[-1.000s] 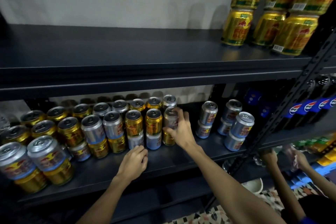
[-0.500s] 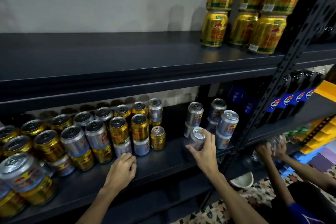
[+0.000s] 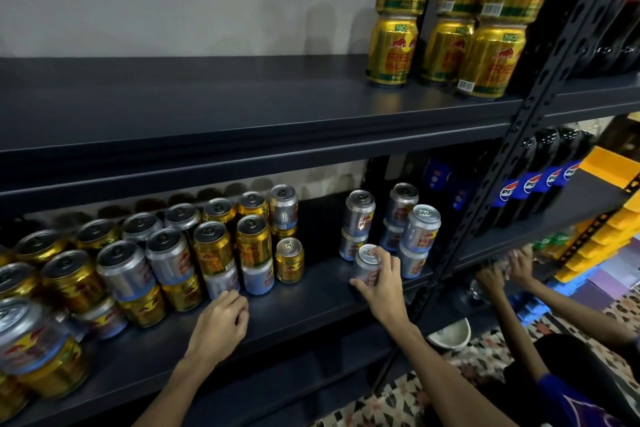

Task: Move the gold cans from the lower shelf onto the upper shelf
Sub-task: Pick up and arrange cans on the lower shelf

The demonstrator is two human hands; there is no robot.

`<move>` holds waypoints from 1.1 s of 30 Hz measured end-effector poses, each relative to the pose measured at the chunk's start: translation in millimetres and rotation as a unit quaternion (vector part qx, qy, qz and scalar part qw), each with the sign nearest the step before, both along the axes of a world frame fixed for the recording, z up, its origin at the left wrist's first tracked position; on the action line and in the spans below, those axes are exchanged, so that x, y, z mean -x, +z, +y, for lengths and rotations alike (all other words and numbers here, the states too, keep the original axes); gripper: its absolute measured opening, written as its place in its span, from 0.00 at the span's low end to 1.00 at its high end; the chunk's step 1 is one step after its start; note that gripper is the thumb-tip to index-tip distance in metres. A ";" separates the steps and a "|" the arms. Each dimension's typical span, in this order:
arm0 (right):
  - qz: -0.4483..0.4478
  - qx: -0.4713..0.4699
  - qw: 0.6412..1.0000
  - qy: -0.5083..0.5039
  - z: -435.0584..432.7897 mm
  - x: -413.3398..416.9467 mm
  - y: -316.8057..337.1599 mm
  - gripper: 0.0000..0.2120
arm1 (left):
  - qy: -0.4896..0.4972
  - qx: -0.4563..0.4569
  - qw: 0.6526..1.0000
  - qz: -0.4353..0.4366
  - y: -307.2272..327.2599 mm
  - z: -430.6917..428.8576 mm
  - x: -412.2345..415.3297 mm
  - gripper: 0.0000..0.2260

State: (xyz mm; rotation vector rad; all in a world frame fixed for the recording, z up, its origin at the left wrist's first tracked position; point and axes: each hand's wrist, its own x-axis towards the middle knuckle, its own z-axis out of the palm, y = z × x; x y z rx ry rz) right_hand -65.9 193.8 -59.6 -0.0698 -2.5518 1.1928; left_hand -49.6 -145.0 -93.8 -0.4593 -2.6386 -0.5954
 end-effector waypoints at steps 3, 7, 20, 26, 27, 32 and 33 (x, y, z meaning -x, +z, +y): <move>-0.008 -0.006 1.000 -0.005 -2.1 -0.9 0.3 0.39 | 0.006 0.004 1.000 -0.006 -0.2 -0.4 0.1 0.12; -0.013 -0.018 1.000 -0.021 -3.6 0.7 -0.2 0.40 | 0.005 0.007 1.000 -0.011 1.2 -0.3 -0.5 0.12; 0.170 -0.056 0.984 0.022 -58.2 7.5 37.4 0.27 | 0.014 0.008 1.000 -0.023 4.1 0.1 -1.9 0.12; 0.119 -0.028 0.986 0.116 -88.1 32.7 55.8 0.26 | 0.013 0.010 0.999 -0.027 5.5 -0.8 -3.3 0.11; 0.100 -0.023 0.986 0.130 -92.1 38.6 60.3 0.27 | 0.015 0.011 0.999 -0.028 6.1 -0.5 -3.8 0.11; 0.045 0.005 0.983 0.178 -109.6 80.0 79.6 0.36 | 0.028 0.028 0.999 -0.035 11.6 3.0 -5.7 0.05; 0.022 0.001 0.982 0.188 -113.7 89.2 83.0 0.37 | 0.030 0.032 0.998 -0.039 12.9 3.6 -6.3 0.06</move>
